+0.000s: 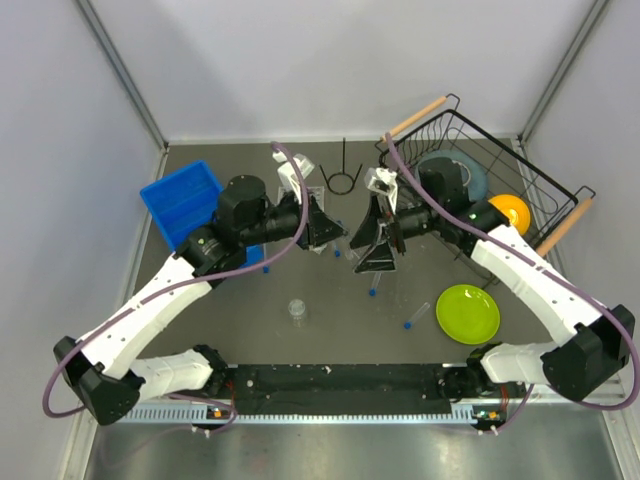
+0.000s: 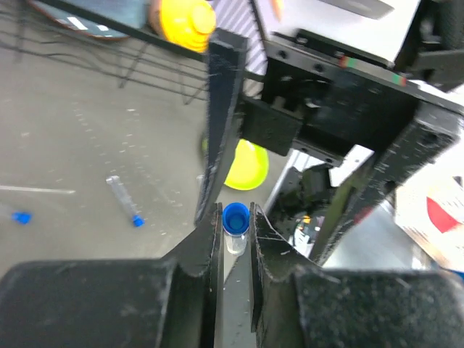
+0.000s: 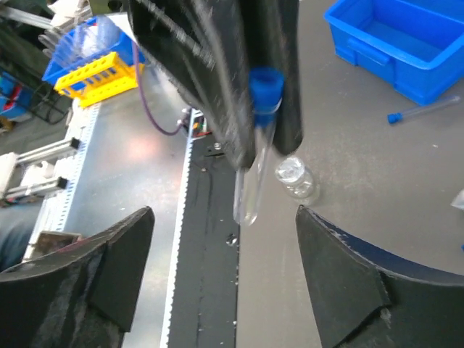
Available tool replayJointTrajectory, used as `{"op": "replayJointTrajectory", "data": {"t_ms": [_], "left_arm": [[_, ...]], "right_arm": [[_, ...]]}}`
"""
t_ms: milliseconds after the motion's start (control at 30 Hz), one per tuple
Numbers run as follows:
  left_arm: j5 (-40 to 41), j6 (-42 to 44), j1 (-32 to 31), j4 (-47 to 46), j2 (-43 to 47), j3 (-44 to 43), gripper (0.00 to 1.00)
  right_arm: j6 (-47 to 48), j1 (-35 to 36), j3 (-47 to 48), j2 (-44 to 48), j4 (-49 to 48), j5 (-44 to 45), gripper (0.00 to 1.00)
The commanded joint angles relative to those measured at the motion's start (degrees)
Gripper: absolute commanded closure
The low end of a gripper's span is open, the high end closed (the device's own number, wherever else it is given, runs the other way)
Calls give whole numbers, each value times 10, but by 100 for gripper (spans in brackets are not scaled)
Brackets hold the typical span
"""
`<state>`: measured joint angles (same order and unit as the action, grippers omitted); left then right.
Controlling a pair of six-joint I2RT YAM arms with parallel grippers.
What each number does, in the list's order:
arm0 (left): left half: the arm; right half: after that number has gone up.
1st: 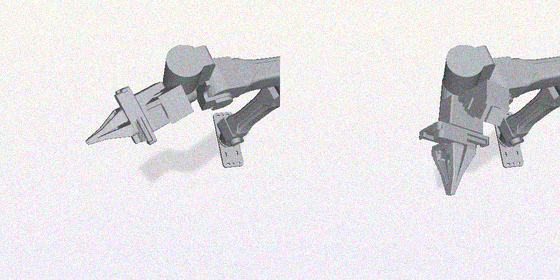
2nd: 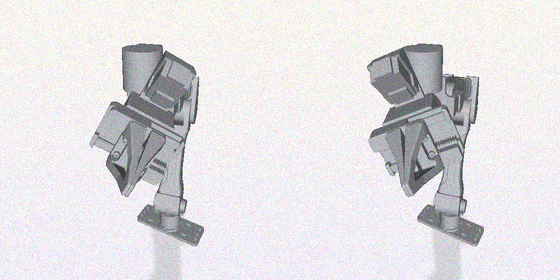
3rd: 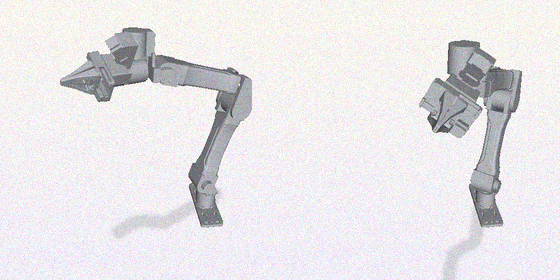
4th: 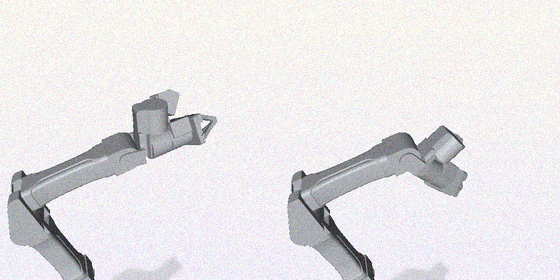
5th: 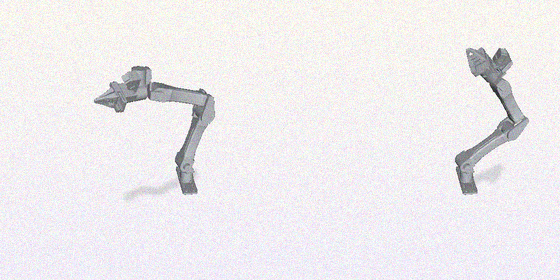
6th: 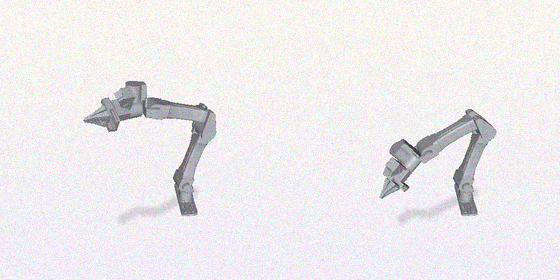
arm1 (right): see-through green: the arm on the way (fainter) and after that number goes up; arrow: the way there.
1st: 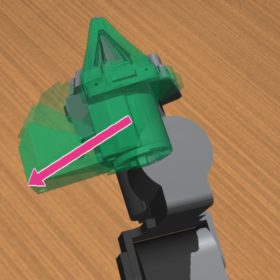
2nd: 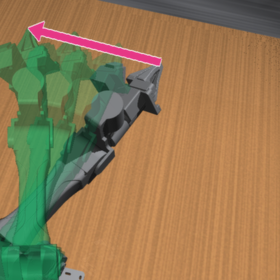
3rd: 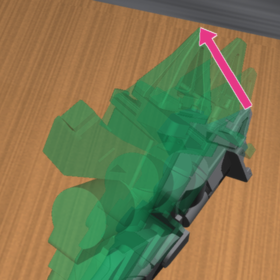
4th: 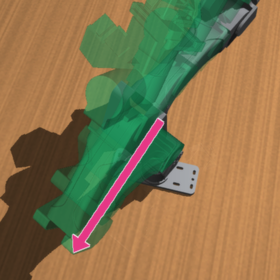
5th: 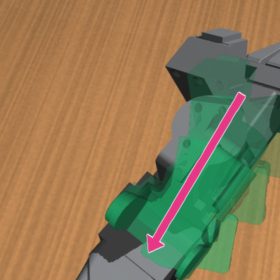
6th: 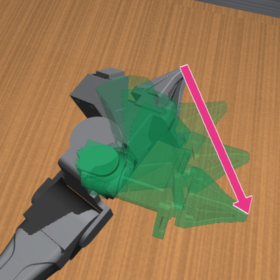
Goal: Organize the chemistry lab equipment
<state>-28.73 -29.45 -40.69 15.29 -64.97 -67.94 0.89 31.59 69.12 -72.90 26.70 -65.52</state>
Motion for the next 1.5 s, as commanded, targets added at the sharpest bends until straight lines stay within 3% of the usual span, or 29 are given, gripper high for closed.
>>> {"op": "replayJointTrajectory", "data": {"t_ms": [0,200,300,500,633,933,1467], "left_arm": [[103,41,38,18,35,-5,97],[230,104,119,-17,10,23,96],[308,138,144,-66,-32,34,95],[352,188,195,-170,-168,1,94],[366,207,212,-199,-273,-41,95],[348,218,245,-223,-417,-143,95],[349,194,249,-220,-498,-185,94]], "right_arm": [[122,-25,19,17,51,26,16],[240,-53,-50,33,78,187,9],[257,-67,-91,46,57,190,7],[255,-94,-156,57,-8,169,6],[264,-98,-174,49,-21,163,6],[267,-102,-176,29,-17,149,6],[278,-109,-169,4,-7,143,5]]}}
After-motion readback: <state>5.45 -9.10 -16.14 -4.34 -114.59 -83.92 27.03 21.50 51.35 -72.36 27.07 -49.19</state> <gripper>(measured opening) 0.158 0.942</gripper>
